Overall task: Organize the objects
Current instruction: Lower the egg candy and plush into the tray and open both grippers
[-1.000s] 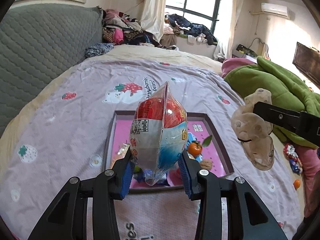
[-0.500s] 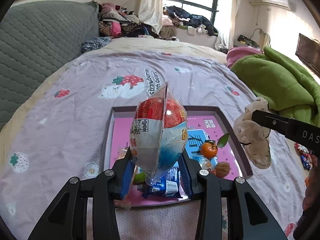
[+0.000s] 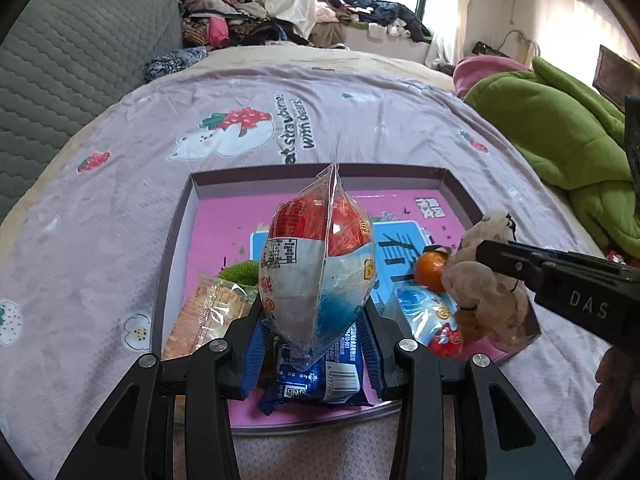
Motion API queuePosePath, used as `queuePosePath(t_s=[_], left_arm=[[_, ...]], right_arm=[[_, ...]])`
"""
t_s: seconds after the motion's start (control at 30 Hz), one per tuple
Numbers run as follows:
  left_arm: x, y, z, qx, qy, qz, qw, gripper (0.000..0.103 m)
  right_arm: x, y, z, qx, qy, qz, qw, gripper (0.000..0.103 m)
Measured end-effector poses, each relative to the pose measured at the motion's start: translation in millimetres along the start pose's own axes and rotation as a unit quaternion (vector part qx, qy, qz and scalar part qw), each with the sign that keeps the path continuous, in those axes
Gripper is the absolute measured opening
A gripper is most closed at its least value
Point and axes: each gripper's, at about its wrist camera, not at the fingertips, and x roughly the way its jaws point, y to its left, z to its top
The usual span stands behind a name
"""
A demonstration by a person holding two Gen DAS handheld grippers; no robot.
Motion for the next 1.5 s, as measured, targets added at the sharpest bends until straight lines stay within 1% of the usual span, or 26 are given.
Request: queuePosePath(t_s=[0.1,0.17,0.27,0.3,0.43,0.5,0.63,0.83,1.07,1.27,1.5], left_arm=[[7,-1,0,0.001,0.006,0.001,1.0,0.043],[10,0,-1,0.0,0.009,0.005,0.9999,0.043],[12,0,-2,0.001,0.011,0.01,0.9999,0.045],[12,0,-2,0.002,0.013,0.012,0.9998,0.046],[11,0,-1,0.002,0.014,0.006,0.9999,0.061],[10,0,-1,0.006,0.014,0.004,0.9999,0.064],[4,-2,-2,0.017,0.008,0.014,0.9997,0.064],[-6,0,-1,0.016,0.001,0.01,0.9998,0.064],[-17,-1,-2,0.017,-0.004,0.004,0.9998,0.064],[-29,2,-1,0.013,-0.011,0.012,0.9998,0.064],[-55,4,2,0.006,-0.025,0.018,0.9995,0.064]], right_arm=[[7,-1,-1,-0.003,0.007,-0.013,1.0,0.014],[10,0,-1,-0.004,0.01,-0.012,1.0,0.014],[9,2,-1,-0.012,0.013,-0.022,1.0,0.017],[9,3,0,-0.014,0.013,-0.025,1.0,0.017],[6,6,0,-0.02,0.017,-0.034,0.999,0.022],[4,6,1,-0.024,0.016,-0.04,0.999,0.024],[0,8,3,-0.039,0.014,-0.057,0.998,0.034],[-10,10,6,-0.045,0.005,-0.059,0.997,0.038],[-16,19,8,-0.057,0.004,-0.062,0.996,0.04],[-27,24,9,-0.062,-0.002,-0.064,0.996,0.04],[-51,31,10,-0.065,-0.013,-0.058,0.996,0.04]])
